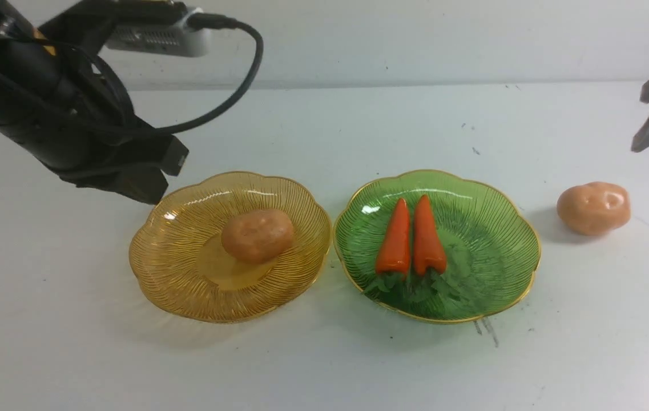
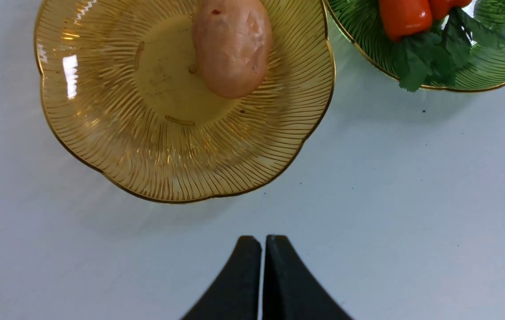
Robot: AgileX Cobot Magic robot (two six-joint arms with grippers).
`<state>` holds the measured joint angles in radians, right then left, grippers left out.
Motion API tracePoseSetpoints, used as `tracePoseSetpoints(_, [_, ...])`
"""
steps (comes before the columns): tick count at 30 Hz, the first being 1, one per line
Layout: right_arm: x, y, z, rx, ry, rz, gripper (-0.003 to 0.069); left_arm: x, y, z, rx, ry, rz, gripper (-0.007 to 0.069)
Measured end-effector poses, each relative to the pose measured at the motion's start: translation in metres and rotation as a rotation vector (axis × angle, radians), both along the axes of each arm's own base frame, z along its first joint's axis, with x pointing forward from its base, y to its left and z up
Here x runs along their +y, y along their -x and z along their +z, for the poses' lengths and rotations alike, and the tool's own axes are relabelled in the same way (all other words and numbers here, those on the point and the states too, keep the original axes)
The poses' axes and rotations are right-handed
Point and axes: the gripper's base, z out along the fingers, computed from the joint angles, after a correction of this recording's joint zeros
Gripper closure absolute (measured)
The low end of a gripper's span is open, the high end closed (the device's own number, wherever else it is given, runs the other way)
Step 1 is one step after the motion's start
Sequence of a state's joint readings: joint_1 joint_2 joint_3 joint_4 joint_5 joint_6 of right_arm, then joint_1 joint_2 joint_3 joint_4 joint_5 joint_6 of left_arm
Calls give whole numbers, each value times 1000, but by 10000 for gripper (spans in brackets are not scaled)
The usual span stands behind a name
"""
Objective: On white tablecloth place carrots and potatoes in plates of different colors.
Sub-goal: 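Pick up the potato from the right side of the table and place it in a plate with the right gripper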
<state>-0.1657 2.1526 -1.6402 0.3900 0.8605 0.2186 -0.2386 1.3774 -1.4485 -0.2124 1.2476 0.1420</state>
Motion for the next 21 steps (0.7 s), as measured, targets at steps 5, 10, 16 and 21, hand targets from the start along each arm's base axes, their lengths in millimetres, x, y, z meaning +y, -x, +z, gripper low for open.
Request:
tracePoseSetpoints(5, [0,-3,-3,-7,-8,-3,-6,0,0,0,0,0,0,628])
tracePoseSetpoints(10, [2,-6,-6,-19,-32,8,94,0,0,0,0,0,0,628])
tracePoseSetpoints(16, [3,-6,-6,-32,-23,59,136,0,0,0,0,0,0,628])
tracePoseSetpoints(21, [3,-1,0,-16,12,121,136,0,0,0,0,0,0,628])
